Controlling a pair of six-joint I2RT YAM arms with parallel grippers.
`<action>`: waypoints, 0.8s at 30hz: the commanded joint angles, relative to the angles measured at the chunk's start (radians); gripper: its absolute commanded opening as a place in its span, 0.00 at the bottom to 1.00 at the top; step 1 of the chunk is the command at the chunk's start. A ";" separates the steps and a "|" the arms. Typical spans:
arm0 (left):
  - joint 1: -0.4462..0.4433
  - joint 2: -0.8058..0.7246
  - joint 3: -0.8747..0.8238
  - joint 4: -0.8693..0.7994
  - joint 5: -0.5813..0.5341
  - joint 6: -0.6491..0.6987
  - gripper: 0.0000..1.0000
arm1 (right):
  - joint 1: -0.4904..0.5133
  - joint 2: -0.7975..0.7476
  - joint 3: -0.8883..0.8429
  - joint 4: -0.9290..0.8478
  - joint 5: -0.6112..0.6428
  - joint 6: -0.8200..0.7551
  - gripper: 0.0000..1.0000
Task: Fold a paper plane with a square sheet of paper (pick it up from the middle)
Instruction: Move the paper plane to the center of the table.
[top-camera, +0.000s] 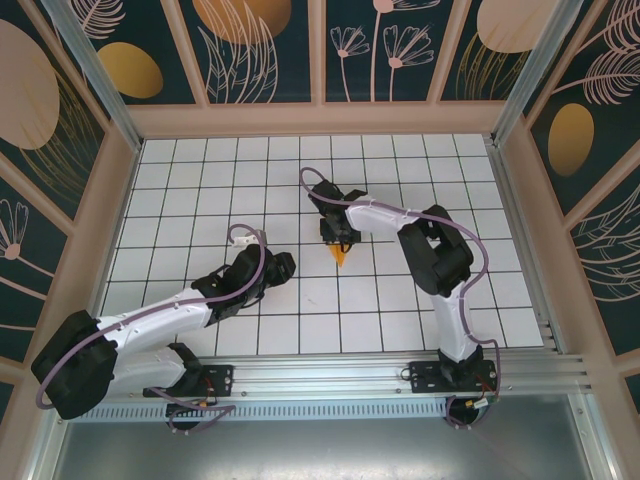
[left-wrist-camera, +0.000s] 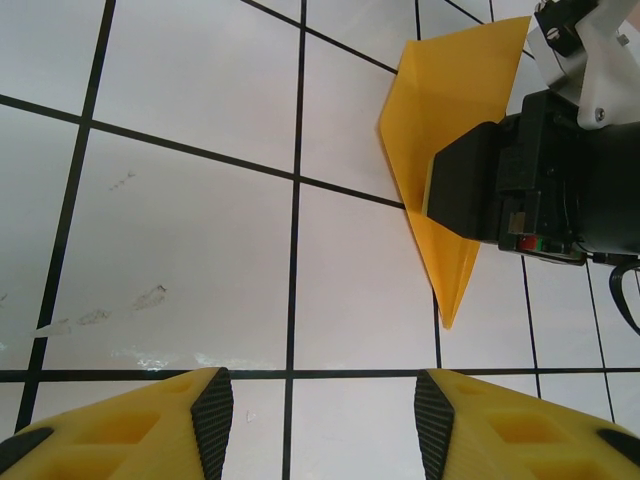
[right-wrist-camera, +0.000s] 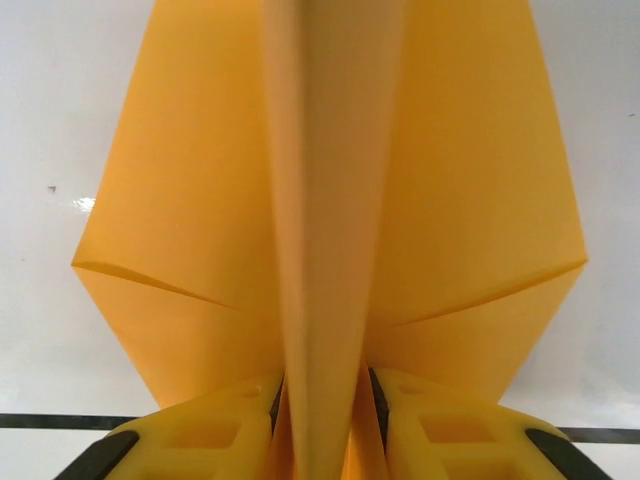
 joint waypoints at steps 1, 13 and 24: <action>0.004 0.011 0.007 -0.007 0.000 0.004 0.53 | -0.002 0.074 -0.013 -0.022 -0.027 -0.006 0.30; 0.004 0.009 0.012 -0.007 0.002 0.009 0.53 | 0.006 0.028 0.094 -0.107 0.029 -0.015 0.41; 0.004 0.015 0.024 -0.007 -0.002 0.017 0.53 | 0.024 -0.103 0.118 -0.145 0.070 -0.016 0.54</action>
